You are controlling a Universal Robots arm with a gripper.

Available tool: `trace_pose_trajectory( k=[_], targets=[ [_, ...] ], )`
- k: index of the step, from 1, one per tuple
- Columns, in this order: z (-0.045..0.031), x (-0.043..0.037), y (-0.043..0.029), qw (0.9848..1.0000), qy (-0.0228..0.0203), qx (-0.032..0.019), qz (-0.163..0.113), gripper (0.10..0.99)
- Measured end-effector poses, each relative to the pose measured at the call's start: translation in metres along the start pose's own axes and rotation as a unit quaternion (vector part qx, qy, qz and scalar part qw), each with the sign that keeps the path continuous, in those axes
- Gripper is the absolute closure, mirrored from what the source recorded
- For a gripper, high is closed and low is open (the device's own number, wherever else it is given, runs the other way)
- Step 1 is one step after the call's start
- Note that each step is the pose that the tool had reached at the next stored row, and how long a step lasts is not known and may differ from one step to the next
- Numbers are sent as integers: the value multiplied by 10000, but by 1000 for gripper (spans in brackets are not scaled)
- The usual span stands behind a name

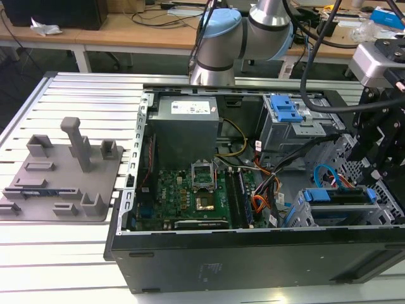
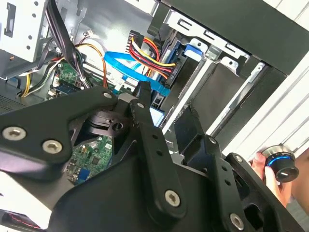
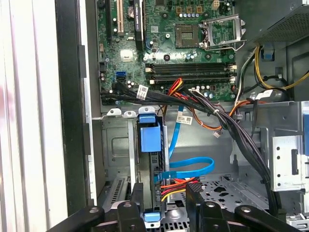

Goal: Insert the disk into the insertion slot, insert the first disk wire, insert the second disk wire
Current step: 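Insert the second disk wire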

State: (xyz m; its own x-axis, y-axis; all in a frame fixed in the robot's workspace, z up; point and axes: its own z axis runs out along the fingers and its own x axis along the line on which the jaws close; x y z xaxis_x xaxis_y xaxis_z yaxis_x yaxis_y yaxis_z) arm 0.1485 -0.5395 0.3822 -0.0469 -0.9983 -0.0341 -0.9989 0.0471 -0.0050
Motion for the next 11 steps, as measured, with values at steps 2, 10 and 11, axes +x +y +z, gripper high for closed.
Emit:
trace_pose_trajectory(
  k=[2, 10, 11],
  targets=[
    [0, 0, 0, 10000, 0, 0, 0, 608],
    [0, 0, 0, 10000, 2, 0, 1, 757],
    [0, 0, 0, 10000, 2, 0, 1, 816]
  ],
)
